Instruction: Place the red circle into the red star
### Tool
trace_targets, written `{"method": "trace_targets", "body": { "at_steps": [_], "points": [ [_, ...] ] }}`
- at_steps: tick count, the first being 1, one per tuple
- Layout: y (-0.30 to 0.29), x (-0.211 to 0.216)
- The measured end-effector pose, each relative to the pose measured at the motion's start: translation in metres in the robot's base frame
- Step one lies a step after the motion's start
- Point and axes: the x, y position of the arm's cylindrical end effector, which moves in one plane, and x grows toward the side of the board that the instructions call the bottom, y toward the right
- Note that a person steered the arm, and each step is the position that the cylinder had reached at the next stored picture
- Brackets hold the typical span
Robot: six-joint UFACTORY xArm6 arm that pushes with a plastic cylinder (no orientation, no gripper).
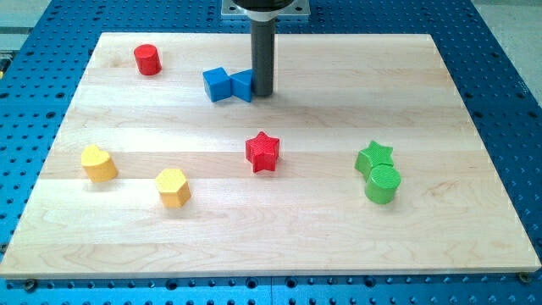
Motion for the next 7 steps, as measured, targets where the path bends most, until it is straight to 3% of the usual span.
{"method": "trace_targets", "body": {
  "at_steps": [4,5,6,7],
  "points": [
    [-0.043,0.022],
    [-0.065,0.058],
    [-0.15,0.066],
    [-0.216,0.035]
  ]
}}
